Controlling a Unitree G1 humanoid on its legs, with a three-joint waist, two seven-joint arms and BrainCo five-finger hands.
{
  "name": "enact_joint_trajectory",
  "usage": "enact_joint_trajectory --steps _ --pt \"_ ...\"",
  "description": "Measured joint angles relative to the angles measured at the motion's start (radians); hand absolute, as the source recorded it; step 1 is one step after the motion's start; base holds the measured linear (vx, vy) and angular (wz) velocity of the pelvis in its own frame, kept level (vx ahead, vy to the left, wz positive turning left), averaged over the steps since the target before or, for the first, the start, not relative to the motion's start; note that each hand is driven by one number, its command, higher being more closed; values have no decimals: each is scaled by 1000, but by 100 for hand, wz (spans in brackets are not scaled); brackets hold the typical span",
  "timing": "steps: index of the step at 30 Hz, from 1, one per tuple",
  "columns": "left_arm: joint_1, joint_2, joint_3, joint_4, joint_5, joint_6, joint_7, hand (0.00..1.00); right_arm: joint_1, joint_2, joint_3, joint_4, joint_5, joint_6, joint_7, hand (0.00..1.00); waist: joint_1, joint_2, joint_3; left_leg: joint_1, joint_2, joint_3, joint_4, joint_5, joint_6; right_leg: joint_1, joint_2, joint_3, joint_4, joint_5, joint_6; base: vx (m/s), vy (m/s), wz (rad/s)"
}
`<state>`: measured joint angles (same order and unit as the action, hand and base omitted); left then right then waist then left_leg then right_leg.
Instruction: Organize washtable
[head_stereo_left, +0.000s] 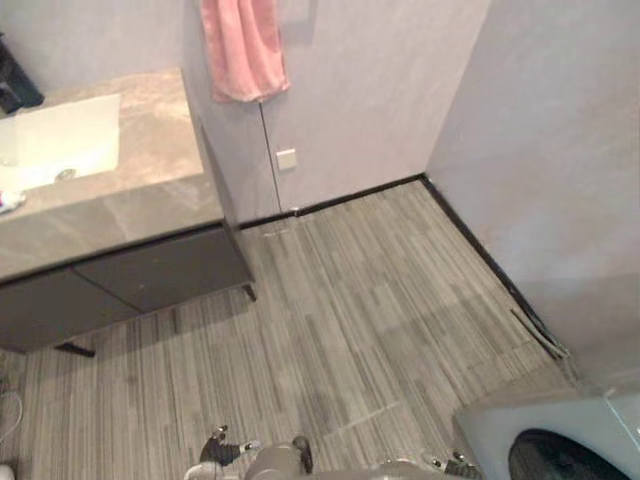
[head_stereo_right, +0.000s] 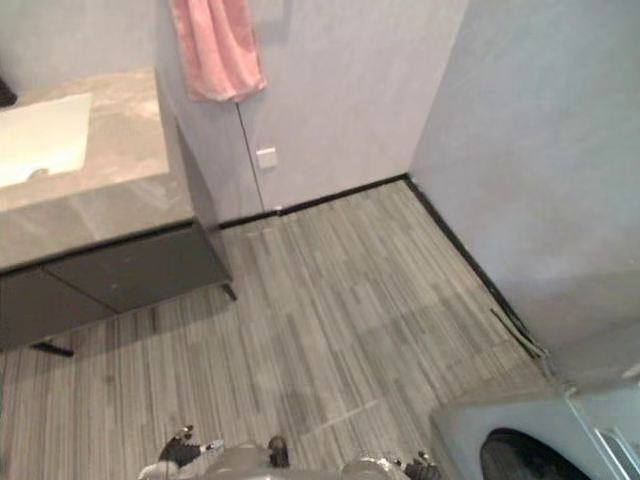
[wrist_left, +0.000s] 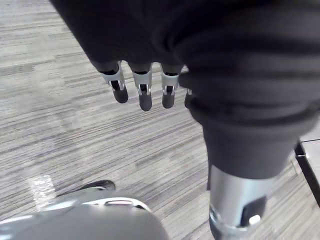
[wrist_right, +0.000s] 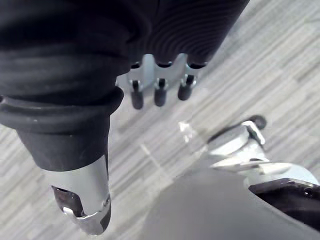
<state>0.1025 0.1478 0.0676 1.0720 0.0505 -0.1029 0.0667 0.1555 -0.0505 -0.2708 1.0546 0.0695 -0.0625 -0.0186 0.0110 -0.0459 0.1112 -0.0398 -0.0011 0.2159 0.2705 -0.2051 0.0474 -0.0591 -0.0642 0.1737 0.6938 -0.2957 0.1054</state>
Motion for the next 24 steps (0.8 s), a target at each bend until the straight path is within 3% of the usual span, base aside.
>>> enact_joint_trajectory --steps 3,7,8,9,10,11,13,14,17,18,20,22,24 --pt "-26 -9 -31 2 -1 5 0 0 -18 -20 23 -3 -1 -4 1 0 -3 26 10 141 27 -24 -89 -1 1 -78 -7 -191 62 -66 -66 352 42 2" --pt "-52 -46 -44 15 -1 4 -1 0 -45 -35 55 -10 -1 -9 0 0 -28 35 14 203 73 -30 -120 -2 -1 -217 9 -271 -112 -45 -74 331 -64 17" --pt "-57 -50 -60 25 -1 5 0 0 -49 -39 63 -10 -1 -9 0 0 -38 39 17 231 84 -34 -129 -4 -5 -247 20 -267 -199 20 -77 385 -163 28" --pt "-54 -46 -70 27 -1 3 -1 0 -43 -38 86 -10 -2 -9 -1 0 -49 29 16 250 75 -48 -127 -15 -40 -242 27 -253 -318 166 -90 390 -169 30" --pt "-53 -46 -71 28 0 3 -1 0 -36 -34 89 -8 -2 -10 0 0 -51 14 15 267 62 -60 -121 -28 -61 -245 19 -246 -339 266 -112 477 -237 27" --pt "-60 -74 -55 37 0 3 0 0 -43 -43 80 -3 -1 -10 1 0 -51 46 29 300 95 -83 -101 -49 -95 -244 34 -259 -261 248 -116 441 -270 15" --pt "-62 -111 -22 28 1 -3 -2 0 -40 -54 81 -13 -1 -10 0 0 -52 69 23 238 124 -94 34 -34 -119 -229 42 -266 -262 195 -131 410 -311 17" --pt "-70 -127 27 9 0 -5 -3 0 -30 -64 80 -25 -1 -8 -2 0 -55 84 44 103 164 -122 324 12 -159 -176 62 -284 -294 163 -147 316 -268 27" --pt "-56 -133 62 -25 -1 -6 -1 0 -18 -64 84 -28 0 -6 -4 0 -46 87 54 7 235 -107 603 12 -173 -58 87 -298 -342 137 -171 279 -193 12" --pt "-50 -133 61 -46 -1 -7 -1 0 -11 -54 83 -36 0 -7 -5 0 -44 71 59 -29 267 -51 662 11 -170 24 85 -307 -374 119 -174 285 -188 8" --pt "-51 -133 61 -55 -2 -17 -1 0 -7 -50 83 -48 0 -7 -5 0 -38 65 57 -78 273 3 635 -1 -150 79 81 -306 -418 111 -171 288 -137 4" --pt "-63 -132 51 -62 -2 -26 -1 0 -13 -49 80 -47 0 -6 -4 0 -21 63 58 -141 230 52 468 -12 -132 118 67 -301 -461 105 -160 258 -21 -5" --pt "-65 -123 39 -60 -3 -26 -1 0 -19 -46 80 -39 0 -6 -5 0 -20 54 58 -148 142 57 191 -4 -131 162 41 -297 -495 93 -139 337 73 0"
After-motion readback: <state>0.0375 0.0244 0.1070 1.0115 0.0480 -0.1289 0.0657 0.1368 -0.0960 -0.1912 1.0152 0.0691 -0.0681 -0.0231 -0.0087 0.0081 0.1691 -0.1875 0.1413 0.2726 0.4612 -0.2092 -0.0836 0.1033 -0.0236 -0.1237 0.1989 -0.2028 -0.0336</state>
